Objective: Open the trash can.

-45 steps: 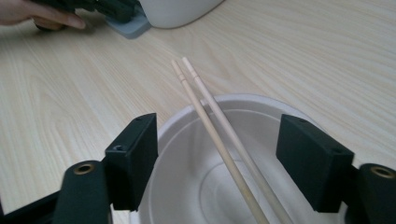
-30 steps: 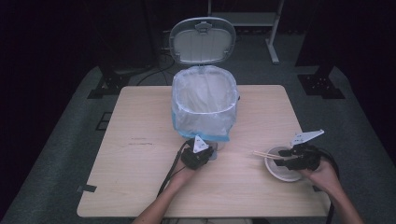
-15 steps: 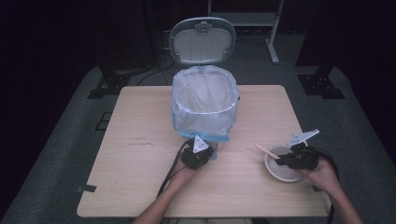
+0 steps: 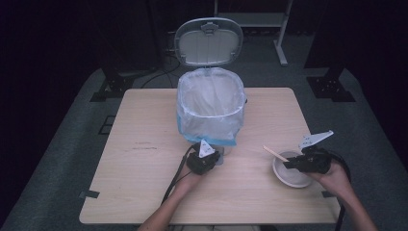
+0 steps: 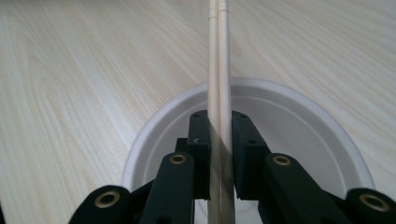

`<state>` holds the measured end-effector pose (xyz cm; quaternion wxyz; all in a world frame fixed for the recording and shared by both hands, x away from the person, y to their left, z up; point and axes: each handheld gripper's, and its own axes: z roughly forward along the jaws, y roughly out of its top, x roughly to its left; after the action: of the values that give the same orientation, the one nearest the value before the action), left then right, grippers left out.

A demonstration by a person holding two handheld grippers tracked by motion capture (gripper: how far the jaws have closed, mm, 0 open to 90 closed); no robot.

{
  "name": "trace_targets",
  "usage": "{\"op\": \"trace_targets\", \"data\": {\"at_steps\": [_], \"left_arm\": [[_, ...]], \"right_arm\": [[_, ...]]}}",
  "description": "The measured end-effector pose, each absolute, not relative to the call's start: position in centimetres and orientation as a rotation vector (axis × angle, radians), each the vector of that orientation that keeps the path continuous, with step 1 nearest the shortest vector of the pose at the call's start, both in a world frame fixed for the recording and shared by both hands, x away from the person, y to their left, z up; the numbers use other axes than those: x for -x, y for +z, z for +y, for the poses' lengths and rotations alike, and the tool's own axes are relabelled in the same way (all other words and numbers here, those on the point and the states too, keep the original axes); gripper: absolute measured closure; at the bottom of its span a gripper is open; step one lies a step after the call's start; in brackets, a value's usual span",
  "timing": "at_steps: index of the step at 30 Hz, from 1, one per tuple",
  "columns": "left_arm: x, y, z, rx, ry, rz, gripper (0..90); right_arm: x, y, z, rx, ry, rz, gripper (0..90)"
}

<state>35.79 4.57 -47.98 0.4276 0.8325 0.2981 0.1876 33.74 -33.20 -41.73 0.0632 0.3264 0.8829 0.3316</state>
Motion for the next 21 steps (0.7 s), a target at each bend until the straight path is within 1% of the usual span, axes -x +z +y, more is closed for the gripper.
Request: {"op": "trace_targets", "data": {"at_steps": [8,21], "left_arm": [[-35.8,-48.0,4.6,-2.079,0.468,0.745,80.9],[-35.8,-48.0,4.6,-2.076,0.468,0.745,80.9]], "right_arm": [[-33.5,-40.0,-33.1,-0.965,1.064,2.65,78.9],[-33.3,-36.3,-32.5,-0.899,1.143,2.619,79.0]]}}
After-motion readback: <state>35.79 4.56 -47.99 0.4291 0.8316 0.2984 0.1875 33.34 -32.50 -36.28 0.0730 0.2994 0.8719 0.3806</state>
